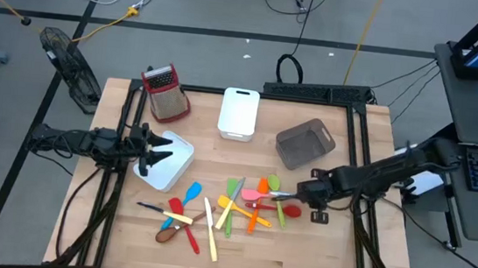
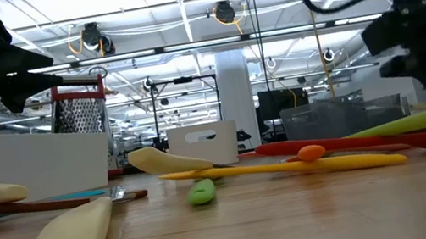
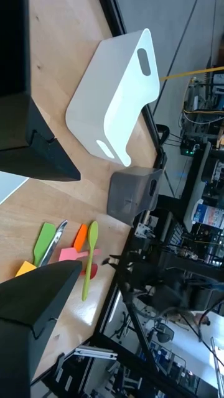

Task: Pick & Place Kitchen Items
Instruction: Put the yellow table knife into the black bin

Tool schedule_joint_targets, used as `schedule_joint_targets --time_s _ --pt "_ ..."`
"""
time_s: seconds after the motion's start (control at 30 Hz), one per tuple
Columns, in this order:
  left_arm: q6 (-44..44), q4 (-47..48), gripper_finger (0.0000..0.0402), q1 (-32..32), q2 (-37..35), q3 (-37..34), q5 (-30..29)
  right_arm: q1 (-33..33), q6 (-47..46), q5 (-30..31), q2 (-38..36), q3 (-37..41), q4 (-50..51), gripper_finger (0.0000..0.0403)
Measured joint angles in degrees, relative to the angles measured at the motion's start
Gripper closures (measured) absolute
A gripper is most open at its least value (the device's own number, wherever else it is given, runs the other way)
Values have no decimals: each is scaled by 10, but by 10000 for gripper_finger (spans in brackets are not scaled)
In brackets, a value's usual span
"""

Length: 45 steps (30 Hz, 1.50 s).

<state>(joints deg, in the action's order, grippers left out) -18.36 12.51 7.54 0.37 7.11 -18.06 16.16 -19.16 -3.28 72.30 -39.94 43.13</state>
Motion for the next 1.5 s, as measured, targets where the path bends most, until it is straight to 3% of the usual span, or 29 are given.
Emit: schedule_joint_targets --time_s 0.3,0.43,0.9,1.3,1.5 --pt "-4 -2 176 0 0 0 0 0 -59 -31 -84 0 -36 342" --pt "-4 -4 176 0 0 0 0 0 -109 -61 -109 0 -117 342" --pt "2 -4 176 0 0 0 -1 -52 -320 -55 -139 -1 -452 342" --pt "-17 -4 176 0 0 0 -1 -111 -647 63 -139 -2 -485 342" --pt "-11 -4 176 0 0 0 -1 -121 -812 64 -139 -2 -482 342"
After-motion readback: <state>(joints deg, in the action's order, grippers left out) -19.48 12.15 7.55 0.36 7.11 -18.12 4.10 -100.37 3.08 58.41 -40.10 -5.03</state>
